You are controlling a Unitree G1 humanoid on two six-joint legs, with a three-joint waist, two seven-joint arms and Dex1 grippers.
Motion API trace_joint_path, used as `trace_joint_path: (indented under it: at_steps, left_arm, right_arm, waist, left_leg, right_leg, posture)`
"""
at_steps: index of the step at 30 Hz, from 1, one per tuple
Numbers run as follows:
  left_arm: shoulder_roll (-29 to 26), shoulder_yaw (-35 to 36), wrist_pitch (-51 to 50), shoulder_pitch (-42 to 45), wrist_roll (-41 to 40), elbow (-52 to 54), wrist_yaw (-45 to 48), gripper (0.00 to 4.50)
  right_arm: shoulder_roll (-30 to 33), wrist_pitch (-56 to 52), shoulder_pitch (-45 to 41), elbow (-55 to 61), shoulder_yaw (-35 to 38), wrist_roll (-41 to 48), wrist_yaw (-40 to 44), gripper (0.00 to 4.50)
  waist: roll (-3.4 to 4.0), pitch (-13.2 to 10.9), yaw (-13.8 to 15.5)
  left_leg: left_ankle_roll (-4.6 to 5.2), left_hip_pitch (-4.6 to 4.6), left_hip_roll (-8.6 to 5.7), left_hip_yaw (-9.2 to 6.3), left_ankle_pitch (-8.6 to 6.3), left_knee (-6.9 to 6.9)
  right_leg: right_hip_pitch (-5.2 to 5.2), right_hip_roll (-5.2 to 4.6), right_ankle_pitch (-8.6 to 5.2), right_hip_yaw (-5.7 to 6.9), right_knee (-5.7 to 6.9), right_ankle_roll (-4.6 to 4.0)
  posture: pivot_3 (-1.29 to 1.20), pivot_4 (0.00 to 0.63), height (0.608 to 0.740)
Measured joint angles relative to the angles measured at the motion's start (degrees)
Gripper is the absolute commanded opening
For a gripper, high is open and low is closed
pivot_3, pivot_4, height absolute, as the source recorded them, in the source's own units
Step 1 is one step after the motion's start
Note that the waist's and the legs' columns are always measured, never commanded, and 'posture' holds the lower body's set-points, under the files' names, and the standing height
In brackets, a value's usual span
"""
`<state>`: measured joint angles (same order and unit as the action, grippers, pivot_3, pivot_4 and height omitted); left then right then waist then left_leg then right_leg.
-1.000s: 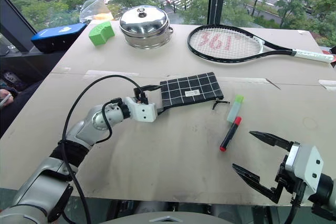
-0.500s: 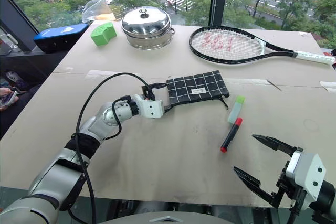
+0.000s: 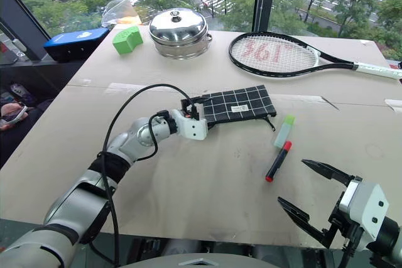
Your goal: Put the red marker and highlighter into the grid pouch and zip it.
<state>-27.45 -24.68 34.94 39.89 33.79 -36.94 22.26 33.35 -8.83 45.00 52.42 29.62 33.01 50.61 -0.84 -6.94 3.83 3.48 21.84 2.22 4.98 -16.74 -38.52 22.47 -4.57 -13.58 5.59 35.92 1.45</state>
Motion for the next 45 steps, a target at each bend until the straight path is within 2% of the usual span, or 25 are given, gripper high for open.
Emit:
trace_joint_path:
  at_steps: [2,5,6,7,10,14,16,17,18,19,21,22,25,30,32,39,40,42,44,45]
  left_arm:
    - [0.4,-0.4,-0.2,0.1,0.1,-0.6,0.0,2.09]
    - [0.4,-0.5,-0.2,1.1,0.0,-1.3,0.9,0.77]
    - [0.3,-0.3,-0.4,1.4,-0.4,-1.3,1.5,0.19]
    - [0.2,0.0,-0.5,1.4,-0.8,-1.3,1.9,0.08]
    - [-0.4,0.9,-1.3,0.7,-2.5,-0.5,3.9,0.08]
    - [-1.8,3.4,-5.4,-1.6,-6.4,3.7,8.4,0.08]
    - [-2.4,4.3,-8.4,-3.4,-8.3,7.3,11.2,0.08]
    - [-2.8,4.9,-11.1,-5.6,-10.0,11.4,13.5,0.08]
    - [-2.9,5.0,-12.2,-6.3,-10.6,12.9,14.3,0.08]
    - [-3.8,6.0,-15.7,-8.9,-12.2,18.0,16.5,0.08]
    - [-4.3,6.6,-18.8,-10.5,-13.6,22.8,18.0,0.08]
    - [-6.6,9.3,-23.0,-13.5,-15.0,28.6,19.4,0.08]
    - [-6.8,10.8,-29.0,-16.4,-15.9,35.7,20.7,0.08]
    - [-6.8,11.3,-36.7,-19.7,-16.3,44.7,21.7,0.08]
    - [-6.9,11.4,-38.7,-20.3,-16.5,46.3,21.8,0.00]
    - [-7.2,11.5,-42.5,-21.2,-17.2,50.5,22.5,0.00]
    - [-7.3,11.5,-42.8,-21.4,-17.3,50.8,22.5,0.00]
    - [-7.6,11.6,-43.1,-22.3,-17.3,51.8,22.6,0.00]
    - [-7.8,11.6,-43.1,-22.5,-17.3,52.1,22.5,0.00]
    - [-7.9,11.6,-43.1,-22.7,-17.3,52.2,22.5,0.00]
  right_arm:
    - [-0.2,0.0,0.5,0.7,0.0,-0.1,-0.2,4.50]
    - [-1.3,-0.1,1.9,1.7,-0.2,-1.1,-1.5,4.50]
    - [-1.7,-0.5,2.1,1.9,-0.7,-1.3,-2.3,4.50]
    - [-1.9,-0.8,2.0,2.0,-1.2,-1.5,-2.8,4.50]
    - [-2.2,-2.9,-0.2,2.6,-4.5,-3.0,-6.4,4.50]
    - [-2.6,-9.2,-9.1,2.8,-10.8,-5.7,-14.5,4.50]
    - [-2.6,-15.6,-15.7,2.7,-14.9,-6.1,-19.7,4.50]
    - [-2.1,-22.1,-22.4,2.7,-18.6,-7.4,-24.4,4.50]
    - [-2.2,-24.7,-25.0,2.4,-20.1,-8.1,-26.3,4.50]
    - [-4.1,-32.6,-34.3,0.6,-23.7,-8.0,-31.0,4.50]
    - [-8.0,-39.2,-41.9,-2.8,-26.2,-7.9,-35.4,4.50]
    - [-11.4,-46.7,-48.6,-8.1,-29.5,-8.2,-39.7,4.50]
    - [-16.6,-54.9,-57.2,-16.0,-30.2,-9.6,-44.8,4.50]
    - [-22.9,-63.4,-64.1,-22.0,-28.5,-9.5,-47.4,4.50]
    - [-24.1,-64.8,-65.5,-23.4,-27.5,-9.5,-47.4,3.99]
    - [-27.1,-62.2,-68.7,-30.3,-27.4,-10.7,-47.4,3.99]
    - [-27.2,-61.7,-68.9,-30.8,-27.4,-11.0,-47.4,3.45]
    - [-27.1,-60.3,-69.0,-31.8,-27.4,-11.6,-47.3,2.78]
    - [-27.1,-59.4,-69.0,-32.7,-27.4,-12.0,-47.2,1.69]
    - [-27.1,-59.1,-69.0,-32.9,-27.4,-12.2,-47.2,1.35]
  waist:
    - [0.00,0.0,0.0]
    - [0.00,0.1,-0.1]
    - [0.10,0.3,-0.2]
    - [0.13,0.3,-0.2]
    - [0.21,0.4,-0.8]
    - [0.15,0.3,-2.0]
    - [0.11,0.3,-2.7]
    - [0.14,0.3,-2.9]
    - [0.10,0.2,-3.0]
    - [-0.06,0.1,-3.4]
    - [-0.17,0.0,-3.2]
    - [-0.16,0.0,-2.5]
    - [-0.02,-0.1,-3.0]
    - [-0.01,-0.1,-3.0]
    - [0.00,-0.1,-3.2]
    - [0.06,-0.1,-3.5]
    - [0.06,-0.1,-3.5]
    - [0.06,-0.1,-3.7]
    - [0.08,-0.1,-3.7]
    - [0.09,-0.2,-3.8]
  left_leg:
    - [0.00,0.00,0.01,0.00,0.00,0.00]
    - [0.00,-0.01,0.01,0.01,0.00,0.01]
    - [0.02,-0.03,0.01,0.05,-0.02,0.01]
    - [0.03,-0.04,0.01,0.07,-0.02,0.01]
    - [0.04,-0.06,0.05,0.07,-0.03,0.01]
    - [0.02,-0.01,0.09,0.10,-0.03,0.06]
    - [-0.01,0.07,0.11,0.10,-0.01,0.06]
    - [-0.06,0.07,0.08,0.10,0.02,0.08]
    - [-0.25,0.11,0.10,0.11,0.13,0.05]
    - [-0.31,0.06,0.11,0.11,0.17,0.10]
    - [-0.39,0.14,0.11,-0.10,0.21,0.07]
    - [-0.40,0.15,0.10,-0.17,0.21,0.10]
    - [-0.39,0.18,0.01,-0.02,0.21,0.08]
    - [-0.39,0.20,0.01,-0.06,0.21,0.09]
    - [-0.39,0.16,0.02,-0.05,0.21,0.10]
    - [-0.40,0.12,0.04,-0.04,0.21,0.11]
    - [-0.40,0.12,0.04,-0.04,0.21,0.11]
    - [-0.41,0.12,0.04,-0.02,0.21,0.12]
    - [-0.41,0.13,0.04,-0.04,0.21,0.12]
    - [-0.41,0.12,0.04,-0.03,0.22,0.13]
  right_leg:
    - [0.00,0.02,0.03,-0.02,0.00,-0.05]
    - [0.01,0.03,0.03,-0.01,0.00,-0.05]
    - [0.01,0.01,0.02,-0.05,0.00,-0.05]
    - [0.01,0.01,-0.01,-0.06,0.00,-0.06]
    - [0.02,-0.04,-0.06,-0.08,0.01,-0.09]
    - [0.12,-0.06,0.03,-0.12,0.08,-0.12]
    - [0.20,0.04,0.05,-0.12,0.09,-0.12]
    - [0.21,0.06,0.05,-0.12,0.09,-0.11]
    - [0.23,0.08,0.05,-0.12,0.10,-0.12]
    - [0.24,0.14,0.06,-0.16,0.10,-0.12]
    - [0.26,0.22,0.06,-0.13,0.10,-0.14]
    - [0.21,0.30,0.06,-0.07,0.10,-0.12]
    - [0.25,0.24,0.08,-0.16,0.10,-0.09]
    - [0.24,0.25,0.08,-0.16,0.08,-0.08]
    - [0.24,0.28,0.08,-0.16,0.10,-0.08]
    - [0.25,0.30,0.08,-0.19,0.18,-0.08]
    - [0.25,0.30,0.08,-0.20,0.18,-0.08]
    - [0.25,0.29,0.08,-0.21,0.17,-0.08]
    - [0.25,0.29,0.08,-0.20,0.17,-0.08]
    - [0.25,0.29,0.08,-0.21,0.17,-0.08]
  posture:
    - [0.00,0.150,0.740]
    - [0.00,0.150,0.740]
    - [0.00,0.150,0.740]
    - [0.00,0.150,0.740]
    - [0.00,0.150,0.740]
    - [0.00,0.150,0.740]
    - [0.00,0.150,0.740]
    - [0.00,0.150,0.740]
    - [0.00,0.150,0.740]
    - [0.00,0.150,0.740]
    - [0.00,0.150,0.740]
    - [0.00,0.150,0.740]
    - [0.00,0.150,0.740]
    - [0.00,0.150,0.740]
    - [0.00,0.150,0.740]
    - [0.00,0.150,0.740]
    - [0.00,0.150,0.740]
    - [0.00,0.150,0.740]
    - [0.00,0.150,0.740]
    - [0.00,0.150,0.740]
